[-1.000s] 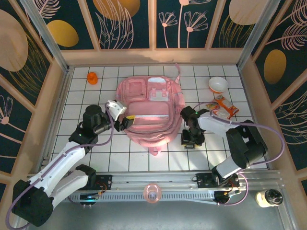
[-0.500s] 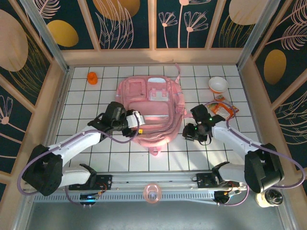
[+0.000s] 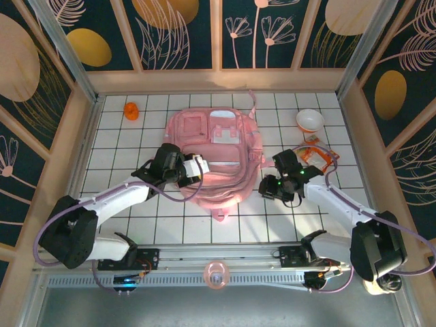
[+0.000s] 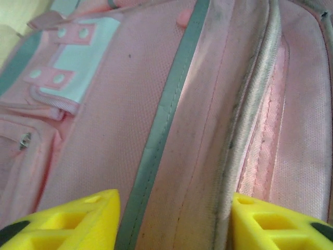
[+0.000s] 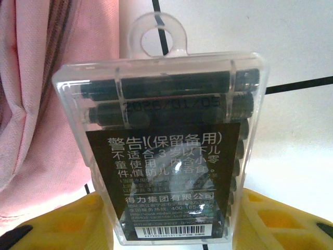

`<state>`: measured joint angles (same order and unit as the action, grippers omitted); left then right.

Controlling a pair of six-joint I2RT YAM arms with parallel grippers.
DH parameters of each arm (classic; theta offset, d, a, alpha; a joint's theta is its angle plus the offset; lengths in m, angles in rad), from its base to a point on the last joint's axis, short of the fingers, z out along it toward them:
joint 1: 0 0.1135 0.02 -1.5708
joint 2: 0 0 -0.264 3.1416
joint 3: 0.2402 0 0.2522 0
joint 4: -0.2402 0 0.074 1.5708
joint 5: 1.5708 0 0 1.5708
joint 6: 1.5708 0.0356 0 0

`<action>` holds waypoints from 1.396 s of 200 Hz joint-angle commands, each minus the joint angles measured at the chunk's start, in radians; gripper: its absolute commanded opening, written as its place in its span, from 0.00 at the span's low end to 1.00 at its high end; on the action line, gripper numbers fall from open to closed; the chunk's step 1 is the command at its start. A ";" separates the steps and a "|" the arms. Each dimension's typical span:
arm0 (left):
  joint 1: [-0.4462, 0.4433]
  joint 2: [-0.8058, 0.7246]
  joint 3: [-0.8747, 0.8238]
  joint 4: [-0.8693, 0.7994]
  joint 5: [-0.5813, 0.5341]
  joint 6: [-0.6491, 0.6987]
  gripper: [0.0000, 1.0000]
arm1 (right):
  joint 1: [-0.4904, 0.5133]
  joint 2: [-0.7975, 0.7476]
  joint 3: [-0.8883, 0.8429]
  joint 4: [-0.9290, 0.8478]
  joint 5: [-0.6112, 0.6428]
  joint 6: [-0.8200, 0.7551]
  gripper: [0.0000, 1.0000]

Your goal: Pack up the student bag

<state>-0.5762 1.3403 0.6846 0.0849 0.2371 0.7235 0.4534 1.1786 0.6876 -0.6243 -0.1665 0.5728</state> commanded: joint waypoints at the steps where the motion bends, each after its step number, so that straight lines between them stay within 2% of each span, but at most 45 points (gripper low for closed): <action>1: -0.001 -0.041 -0.005 0.110 -0.010 -0.035 0.42 | -0.007 -0.027 -0.007 -0.004 -0.005 0.018 0.47; 23: 0.000 -0.045 0.003 0.104 -0.004 -0.041 0.37 | -0.010 -0.033 -0.005 -0.003 -0.009 0.019 0.47; 48: -0.001 -0.050 0.021 0.099 0.004 -0.074 0.08 | -0.010 -0.047 0.005 0.003 -0.033 0.031 0.46; 59: -0.001 -0.059 0.040 0.088 0.031 -0.111 0.00 | -0.011 -0.062 0.013 0.012 -0.052 0.041 0.46; 79: -0.009 -0.091 0.069 0.094 0.069 -0.223 0.00 | -0.011 -0.103 0.040 0.017 -0.085 0.074 0.46; 114: -0.033 -0.155 0.057 0.220 0.068 -0.463 0.00 | -0.005 -0.181 0.056 0.056 -0.174 0.164 0.46; 140: -0.047 -0.169 0.065 0.255 0.062 -0.545 0.00 | 0.044 -0.239 0.080 0.073 -0.177 0.246 0.46; 161: -0.056 -0.165 0.077 0.289 0.068 -0.622 0.00 | 0.115 -0.261 0.072 0.173 -0.196 0.344 0.46; 189: -0.065 -0.149 0.083 0.313 0.062 -0.658 0.00 | 0.248 -0.215 0.042 0.379 -0.196 0.473 0.46; 207: -0.065 -0.144 0.081 0.321 0.071 -0.665 0.00 | 0.295 -0.162 0.028 0.513 -0.194 0.542 0.47; 229: -0.068 -0.144 0.084 0.324 0.086 -0.671 0.00 | 0.312 -0.093 0.018 0.647 -0.197 0.594 0.46; 279: -0.068 -0.160 0.078 0.357 0.147 -0.703 0.00 | 0.311 0.039 0.010 0.799 -0.187 0.687 0.51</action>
<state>-0.6323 1.2079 0.7074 0.2619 0.2859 0.0643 0.7612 1.1782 0.7055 0.0254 -0.3653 1.1866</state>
